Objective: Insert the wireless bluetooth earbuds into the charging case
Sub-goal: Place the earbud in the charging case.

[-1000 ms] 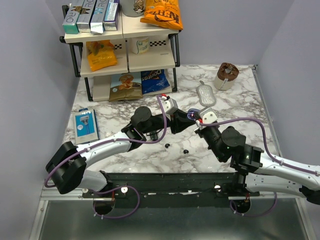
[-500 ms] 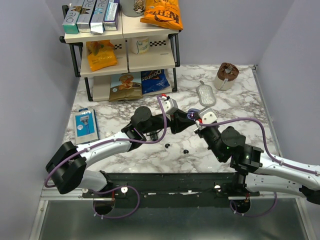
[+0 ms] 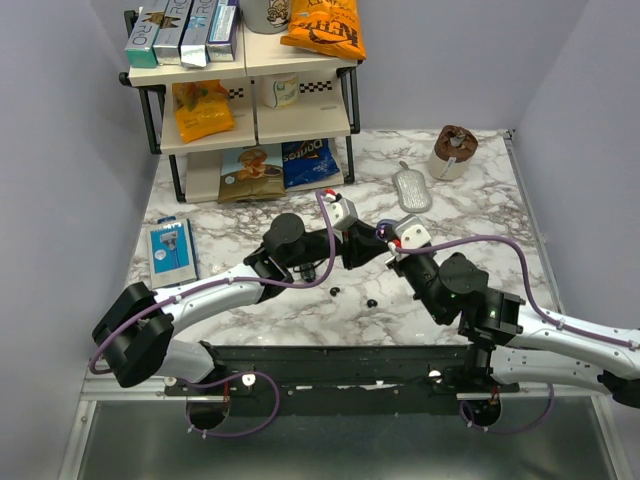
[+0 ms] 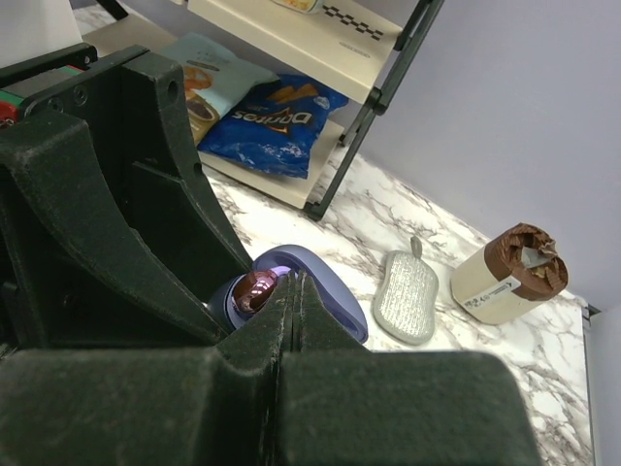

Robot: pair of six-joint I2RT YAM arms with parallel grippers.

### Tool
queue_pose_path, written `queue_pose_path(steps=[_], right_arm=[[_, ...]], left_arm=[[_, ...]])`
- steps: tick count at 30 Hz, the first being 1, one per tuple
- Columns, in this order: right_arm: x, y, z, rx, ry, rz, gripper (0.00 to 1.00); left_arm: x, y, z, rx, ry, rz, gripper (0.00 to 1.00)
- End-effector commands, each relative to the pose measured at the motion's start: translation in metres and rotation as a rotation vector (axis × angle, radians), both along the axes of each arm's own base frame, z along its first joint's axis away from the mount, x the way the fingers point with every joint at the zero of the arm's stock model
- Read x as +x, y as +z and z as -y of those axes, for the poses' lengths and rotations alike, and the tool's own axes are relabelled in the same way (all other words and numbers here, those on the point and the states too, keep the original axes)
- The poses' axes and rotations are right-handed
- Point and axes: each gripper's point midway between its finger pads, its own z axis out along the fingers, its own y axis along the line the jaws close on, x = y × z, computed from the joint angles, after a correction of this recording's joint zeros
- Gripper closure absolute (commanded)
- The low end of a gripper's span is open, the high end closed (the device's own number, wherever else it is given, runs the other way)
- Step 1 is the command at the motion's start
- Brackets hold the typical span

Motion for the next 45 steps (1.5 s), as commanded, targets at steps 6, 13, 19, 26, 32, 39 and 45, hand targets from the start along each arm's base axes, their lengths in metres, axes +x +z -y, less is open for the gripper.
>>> queue_pose_path(steps=[6,13,19,26,32,39,45], right_arm=[[-0.004,-0.013,-0.007,-0.054,0.036,-0.01,0.99],[-0.004,-0.011,-0.003,-0.05,0.024,-0.004,0.99],[-0.004,-0.012,-0.003,-0.05,0.026,-0.004,0.99],[-0.004,-0.012,-0.002,-0.051,0.027,-0.004,0.99],[-0.004,-0.011,-0.001,-0.048,0.027,0.0,0.99],[-0.004,-0.011,-0.001,-0.048,0.024,0.001,0.99],[-0.004,-0.007,0.002,-0.031,0.016,0.006,0.99]], left_arm=[[-0.004,0.026,0.001,-0.043,-0.012,0.071,1.0],[-0.003,0.027,-0.003,-0.046,0.003,0.079,1.0],[-0.003,0.027,-0.004,-0.048,0.009,0.079,1.0],[-0.003,0.029,-0.005,-0.051,0.013,0.085,1.0],[-0.004,0.032,-0.007,-0.06,0.016,0.091,1.0],[-0.005,0.033,-0.008,-0.062,0.019,0.093,1.0],[-0.004,0.025,-0.006,-0.047,0.018,0.078,1.0]])
